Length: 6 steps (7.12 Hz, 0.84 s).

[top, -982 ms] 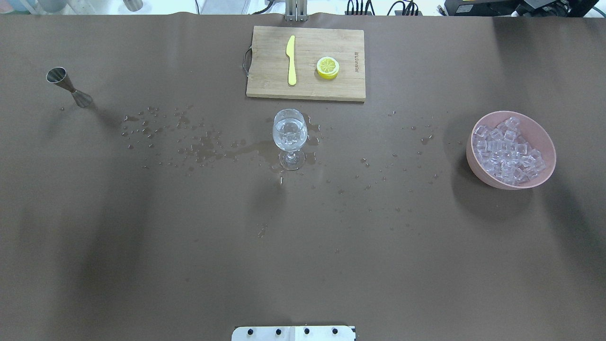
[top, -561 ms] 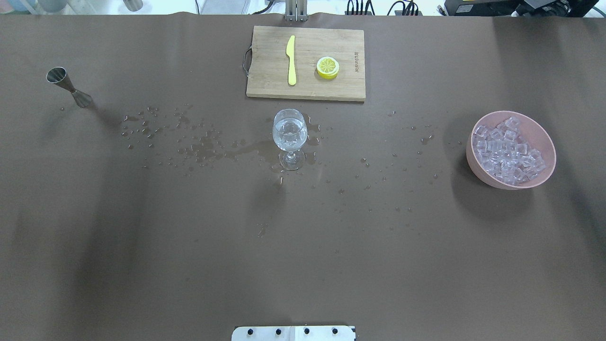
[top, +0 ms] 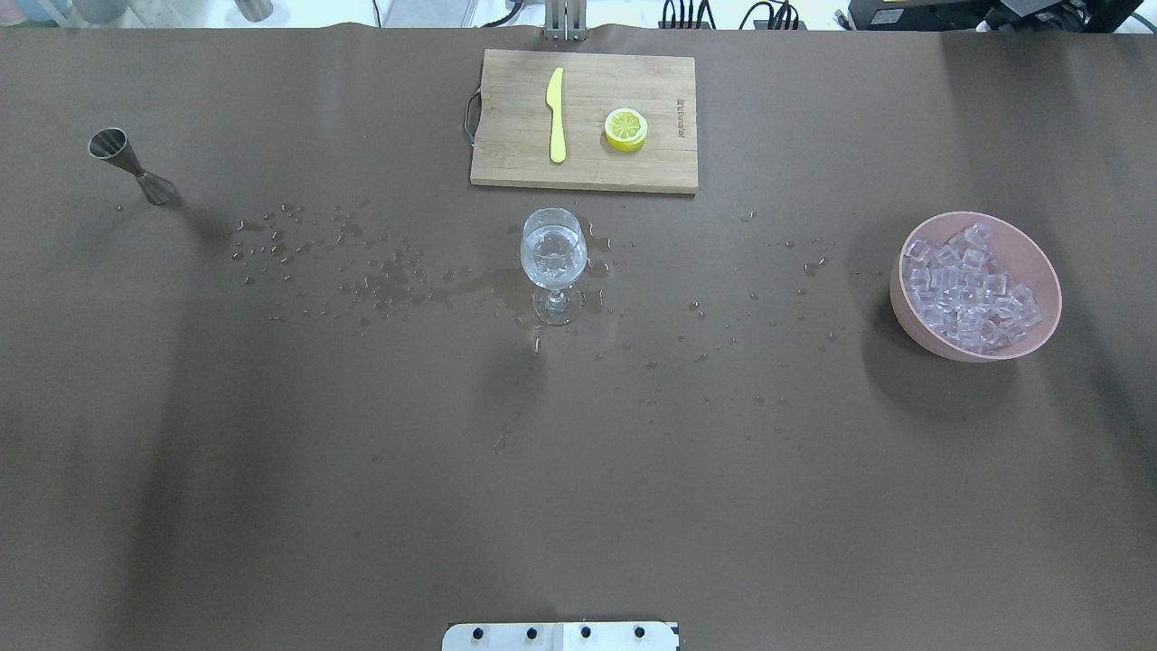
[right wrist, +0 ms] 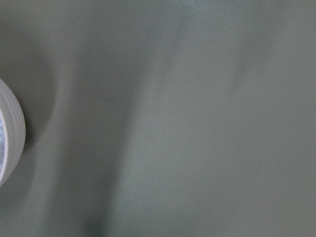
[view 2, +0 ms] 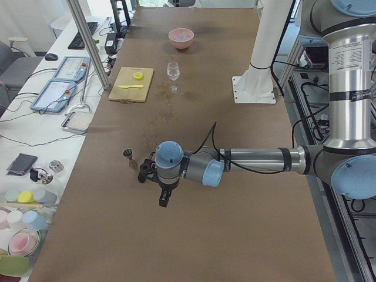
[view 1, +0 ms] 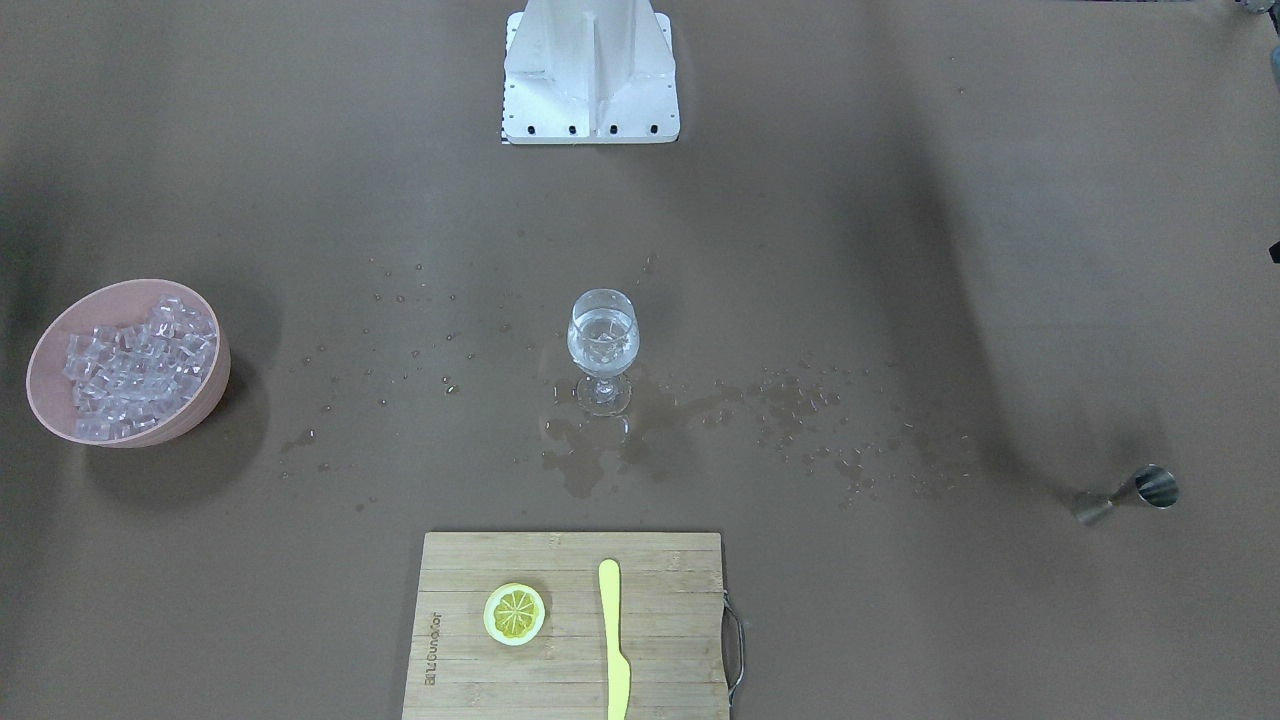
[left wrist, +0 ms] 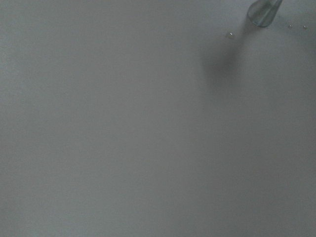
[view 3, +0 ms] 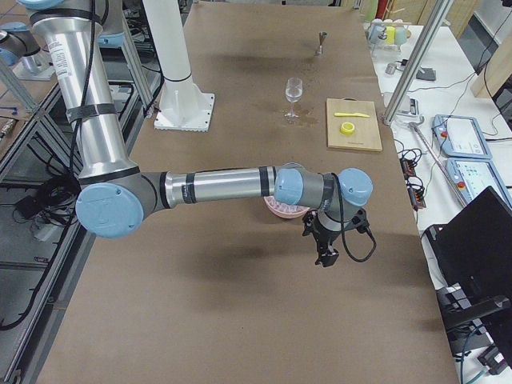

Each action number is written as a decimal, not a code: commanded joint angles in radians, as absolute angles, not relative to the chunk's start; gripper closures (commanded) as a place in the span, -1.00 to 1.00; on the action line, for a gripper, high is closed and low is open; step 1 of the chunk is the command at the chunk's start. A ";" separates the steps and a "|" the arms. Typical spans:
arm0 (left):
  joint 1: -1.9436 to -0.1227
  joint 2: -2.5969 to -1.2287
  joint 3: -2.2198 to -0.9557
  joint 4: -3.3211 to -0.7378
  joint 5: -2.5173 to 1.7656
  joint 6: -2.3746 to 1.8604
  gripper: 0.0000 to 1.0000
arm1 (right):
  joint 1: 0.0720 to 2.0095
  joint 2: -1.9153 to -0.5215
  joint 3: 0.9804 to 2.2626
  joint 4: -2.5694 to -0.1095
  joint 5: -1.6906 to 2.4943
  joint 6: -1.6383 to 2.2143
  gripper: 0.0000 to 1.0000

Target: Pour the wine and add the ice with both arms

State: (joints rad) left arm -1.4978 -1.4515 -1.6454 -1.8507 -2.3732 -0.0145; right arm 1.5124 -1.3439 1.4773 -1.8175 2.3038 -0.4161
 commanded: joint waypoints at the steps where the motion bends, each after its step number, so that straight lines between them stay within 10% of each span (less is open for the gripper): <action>1: -1.500 -1.448 -1.631 -1.850 -2.367 -0.009 -0.95 | 1.513 -1.380 1.558 -1.816 2.309 -0.428 -1.00; 6: -1.538 -1.427 -1.651 -1.864 -2.414 -0.006 -0.95 | 1.523 -1.453 1.563 -1.737 2.304 -0.431 -1.00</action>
